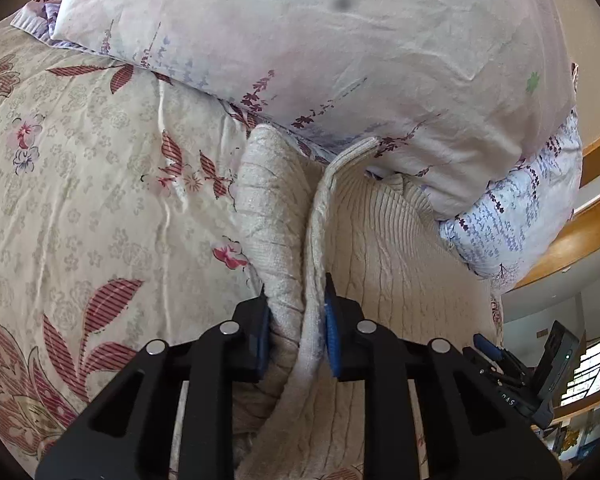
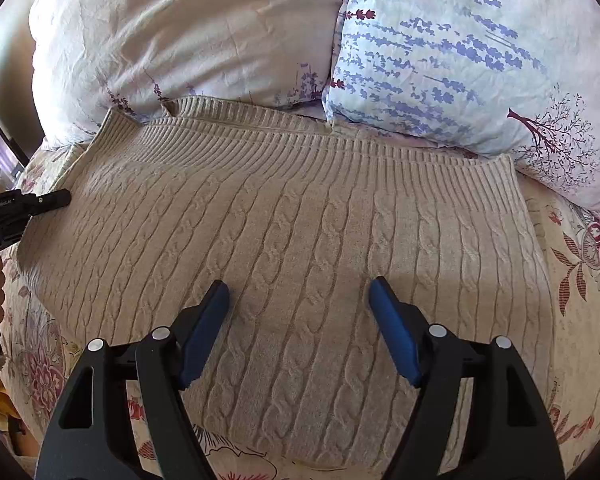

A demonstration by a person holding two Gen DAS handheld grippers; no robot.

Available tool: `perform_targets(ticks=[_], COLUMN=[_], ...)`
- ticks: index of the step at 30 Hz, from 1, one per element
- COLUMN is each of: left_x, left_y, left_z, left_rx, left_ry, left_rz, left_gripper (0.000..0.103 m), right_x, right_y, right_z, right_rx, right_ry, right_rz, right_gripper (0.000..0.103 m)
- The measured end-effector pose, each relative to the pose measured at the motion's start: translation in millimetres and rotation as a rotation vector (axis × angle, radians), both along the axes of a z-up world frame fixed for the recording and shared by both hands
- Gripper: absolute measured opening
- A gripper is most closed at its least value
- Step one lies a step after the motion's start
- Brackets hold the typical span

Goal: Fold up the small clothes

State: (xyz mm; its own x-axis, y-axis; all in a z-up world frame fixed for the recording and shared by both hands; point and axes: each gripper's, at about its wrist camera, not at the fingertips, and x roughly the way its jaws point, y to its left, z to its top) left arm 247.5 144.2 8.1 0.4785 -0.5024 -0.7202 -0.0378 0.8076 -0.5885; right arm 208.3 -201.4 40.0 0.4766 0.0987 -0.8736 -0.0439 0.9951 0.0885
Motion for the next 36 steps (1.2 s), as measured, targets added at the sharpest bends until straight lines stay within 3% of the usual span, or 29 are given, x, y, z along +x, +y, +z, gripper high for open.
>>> perform_targets(ticks=[10,17,21,24,31,35,36], left_x=[-2.6,-5.8,-2.5,1.7,7.3,-0.7,-3.8], left_y=[-26.4,-80.6,-124.9,-165.5,-248.1,-269.5,-268.4], left_z=[44.2,94.5,107.9,99.9,42.4,25.8,30.5], left_rx=[-0.122,-0.225,-0.287,-0.302,-0.294,-0.322,-0.330], left_ry=[-0.072,-0.161,-0.170,-0.141,-0.002,0.067,0.047], left_rz=[0.018,-0.045,-0.115,-0.168,-0.245,-0.293,-0.307], left_gripper=[0.017,0.016,0.016,0.016,0.010,0.010,0.017], right_x=[-10.9,-28.2,-38.5,-47.4,-62.3,-62.4,-61.0], right_y=[-4.7,-32.1,-58.8,-88.8,-141.8,-155.2,-155.7], right_z=[5.6,20.3,28.8,30.4,21.1,10.8,10.3], right_rx=[0.020,0.117,0.190,0.326,0.727,0.843,0.841], right_ry=[-0.009,-0.045,-0.064,-0.062,-0.012,0.049,0.060], right_rz=[0.008,-0.042,-0.091,-0.145,-0.216,-0.264,-0.265], right_gripper=[0.075,0.075,0.075,0.075,0.075,0.075,0.075])
